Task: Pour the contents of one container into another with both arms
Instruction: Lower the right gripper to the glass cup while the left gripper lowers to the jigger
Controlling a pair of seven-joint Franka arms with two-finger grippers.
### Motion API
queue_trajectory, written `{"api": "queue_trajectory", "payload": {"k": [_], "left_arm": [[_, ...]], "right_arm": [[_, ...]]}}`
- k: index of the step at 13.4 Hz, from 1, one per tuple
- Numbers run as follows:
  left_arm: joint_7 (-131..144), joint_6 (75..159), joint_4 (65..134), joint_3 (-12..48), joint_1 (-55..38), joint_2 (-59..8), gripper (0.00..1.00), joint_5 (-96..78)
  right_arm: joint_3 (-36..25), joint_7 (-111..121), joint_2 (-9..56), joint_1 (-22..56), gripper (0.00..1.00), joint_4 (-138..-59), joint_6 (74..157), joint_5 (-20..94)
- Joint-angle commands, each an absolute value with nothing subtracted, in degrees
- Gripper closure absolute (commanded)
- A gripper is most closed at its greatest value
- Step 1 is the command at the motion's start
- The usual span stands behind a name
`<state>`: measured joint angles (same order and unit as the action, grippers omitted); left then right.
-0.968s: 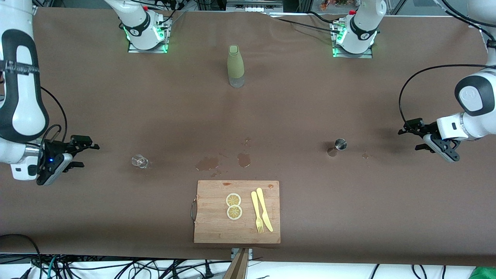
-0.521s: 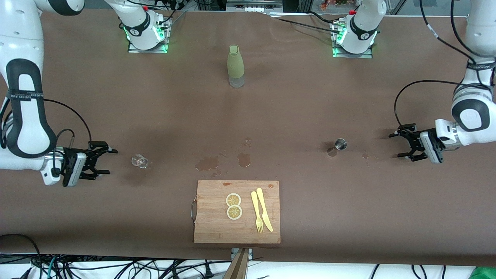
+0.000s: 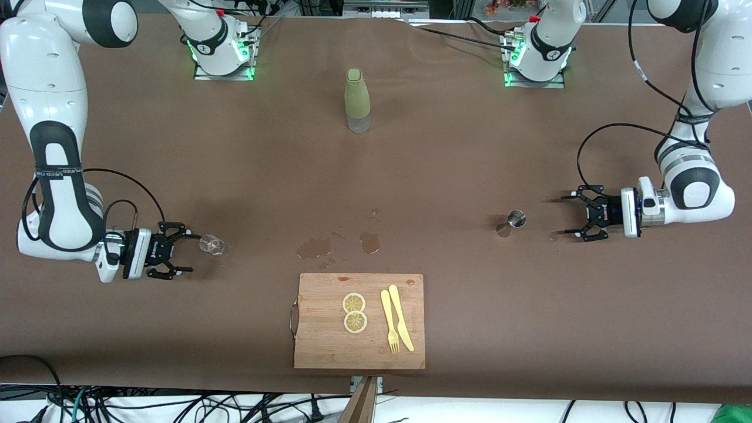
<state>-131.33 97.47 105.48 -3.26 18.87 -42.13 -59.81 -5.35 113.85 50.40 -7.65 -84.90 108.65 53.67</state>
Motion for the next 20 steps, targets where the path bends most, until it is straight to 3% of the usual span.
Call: {"api": "queue_trajectory", "payload": {"k": [1, 8, 10, 17, 19, 20], "left_arm": [[-141.82, 93.26, 103.97, -2.9, 19.43, -45.6, 0.0, -64.23], [-153.01, 90.0, 103.71, -2.55, 15.04, -52.02, 0.0, -76.01], [-153.37, 89.12, 100.56, -2.02, 13.63, -53.69, 0.0, -77.52], [-153.28, 88.07, 98.26, -0.8, 11.34, -54.49, 0.0, -78.57], [-153.28, 88.07, 97.21, -0.62, 10.9, -55.1, 0.02, -78.57], [-153.46, 88.07, 96.77, -0.62, 10.9, -55.11, 0.09, -78.49]], "right_arm": [[-5.01, 120.13, 51.23, -8.7, 0.0, -84.55, 105.4, 57.73], [-5.01, 131.12, 54.31, -9.67, 0.0, -84.55, 98.53, 62.13], [-5.01, 133.06, 55.19, -9.93, 0.0, -84.55, 97.74, 63.01], [-4.92, 136.57, 56.51, -10.02, 0.0, -84.46, 95.62, 66.97], [-4.83, 137.02, 57.39, -10.02, 0.0, -84.38, 95.02, 67.15], [-4.83, 137.37, 57.65, -9.93, 0.0, -84.38, 94.4, 67.93]]}}
